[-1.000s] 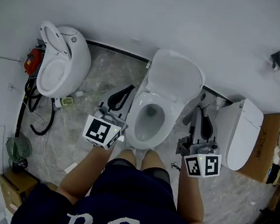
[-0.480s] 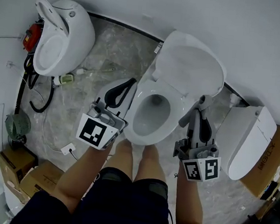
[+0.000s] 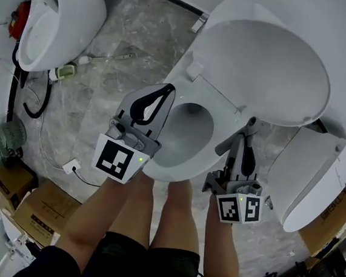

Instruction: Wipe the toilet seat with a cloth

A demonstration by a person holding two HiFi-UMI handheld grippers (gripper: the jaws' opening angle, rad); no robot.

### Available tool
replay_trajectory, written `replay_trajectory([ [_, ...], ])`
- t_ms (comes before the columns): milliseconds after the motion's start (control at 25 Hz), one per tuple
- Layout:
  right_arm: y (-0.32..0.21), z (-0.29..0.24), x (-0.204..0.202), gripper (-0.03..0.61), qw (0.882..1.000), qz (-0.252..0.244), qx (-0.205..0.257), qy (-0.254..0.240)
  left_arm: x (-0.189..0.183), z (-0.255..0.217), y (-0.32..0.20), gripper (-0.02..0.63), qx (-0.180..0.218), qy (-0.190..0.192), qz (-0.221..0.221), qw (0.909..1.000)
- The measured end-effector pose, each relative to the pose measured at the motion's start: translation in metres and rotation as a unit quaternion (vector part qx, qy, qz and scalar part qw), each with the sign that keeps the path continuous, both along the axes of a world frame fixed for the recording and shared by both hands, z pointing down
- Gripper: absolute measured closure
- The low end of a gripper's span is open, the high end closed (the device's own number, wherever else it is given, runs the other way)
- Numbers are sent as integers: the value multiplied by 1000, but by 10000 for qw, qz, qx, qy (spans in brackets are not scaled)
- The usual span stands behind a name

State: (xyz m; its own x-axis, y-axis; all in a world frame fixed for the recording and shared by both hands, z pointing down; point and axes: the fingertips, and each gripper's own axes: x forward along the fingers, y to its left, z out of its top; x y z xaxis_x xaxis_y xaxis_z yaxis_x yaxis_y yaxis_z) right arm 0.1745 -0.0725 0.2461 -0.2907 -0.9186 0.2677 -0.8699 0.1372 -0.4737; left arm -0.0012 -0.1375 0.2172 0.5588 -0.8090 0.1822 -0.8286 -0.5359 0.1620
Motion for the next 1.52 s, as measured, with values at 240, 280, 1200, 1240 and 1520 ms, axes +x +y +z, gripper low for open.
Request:
replay_trajectory([
  [240, -3, 99, 15, 541, 9970, 472, -593, -179, 6, 90, 3, 589, -414, -188, -4, 9990],
  [280, -2, 110, 18, 541, 9967, 488, -638, -96, 6, 100, 5, 589, -460, -198, 7, 9987],
  [1200, -1, 226, 42, 535, 9694, 917, -1964, 1152, 20, 176, 10, 589, -1064, -346, 269, 9934],
  [1240, -2, 231, 42, 535, 9670, 953, -2041, 1191, 21, 176, 10, 589, -1093, -338, 295, 9930],
  [1520, -6, 251, 44, 535, 9516, 1012, -2474, 1519, 27, 172, 9, 589, -1123, -316, 437, 9922],
])
